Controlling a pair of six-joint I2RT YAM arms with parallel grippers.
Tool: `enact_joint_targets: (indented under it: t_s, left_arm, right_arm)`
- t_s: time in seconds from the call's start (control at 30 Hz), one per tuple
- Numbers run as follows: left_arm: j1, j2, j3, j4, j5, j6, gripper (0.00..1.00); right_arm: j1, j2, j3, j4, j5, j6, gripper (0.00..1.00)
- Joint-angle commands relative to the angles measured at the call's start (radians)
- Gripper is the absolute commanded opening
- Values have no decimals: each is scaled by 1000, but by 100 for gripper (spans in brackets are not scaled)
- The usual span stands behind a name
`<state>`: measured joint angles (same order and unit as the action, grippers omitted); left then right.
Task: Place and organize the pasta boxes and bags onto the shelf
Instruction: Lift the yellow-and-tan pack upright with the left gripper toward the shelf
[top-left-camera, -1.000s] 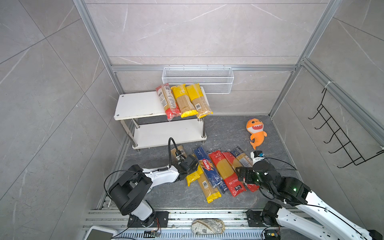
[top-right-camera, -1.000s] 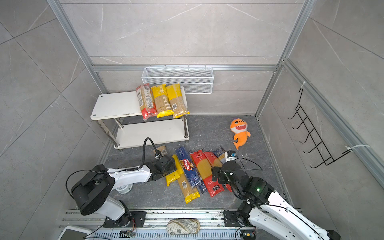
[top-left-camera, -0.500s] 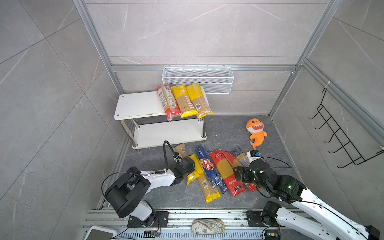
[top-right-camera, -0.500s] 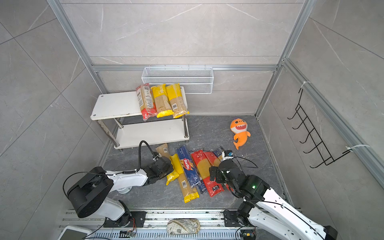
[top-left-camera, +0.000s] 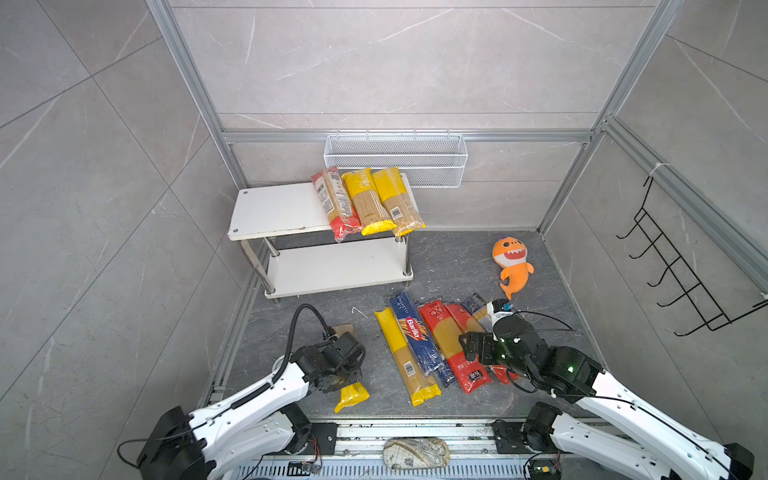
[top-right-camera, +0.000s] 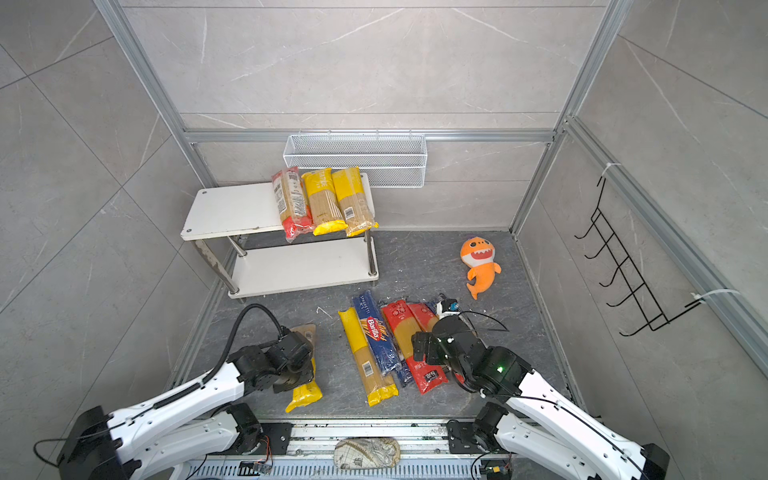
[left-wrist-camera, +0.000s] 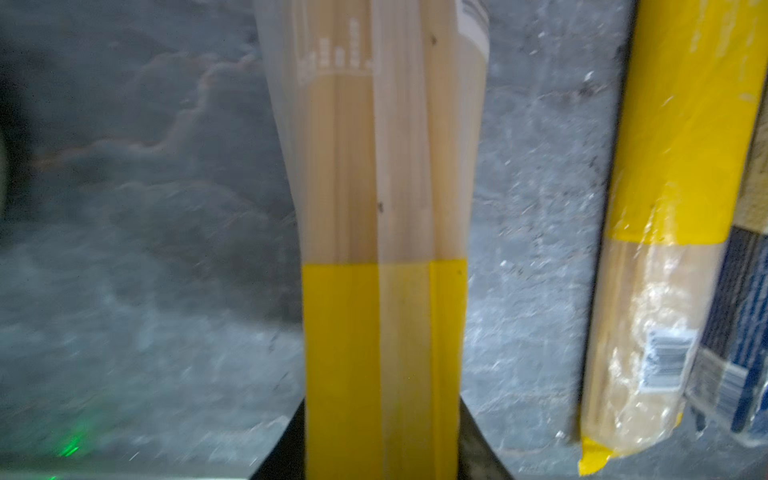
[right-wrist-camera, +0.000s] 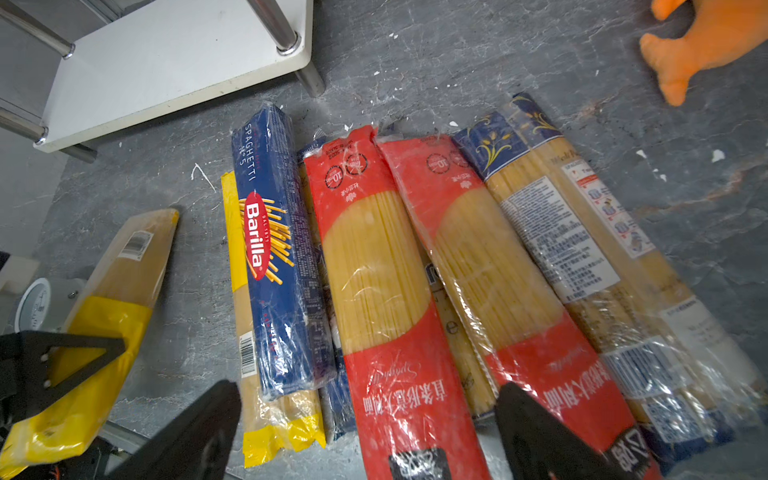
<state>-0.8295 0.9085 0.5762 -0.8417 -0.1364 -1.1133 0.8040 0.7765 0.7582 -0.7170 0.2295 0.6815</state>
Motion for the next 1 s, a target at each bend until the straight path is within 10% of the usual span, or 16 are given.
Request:
enact_joint_targets:
  t_s: [0.0,0.5,0.97]
  left_arm:
    - [1,-141,107,-238,-59,31,0]
    - [-1,-378,412,-537,-150,50,0]
    - [0,-116,1004,-703,-293,221,0]
  right_arm:
    - [6,7,13,32,-26,11,99]
    - [6,32,47,48,-47,0,99]
    - [7,50,59,67,-50,-22,99]
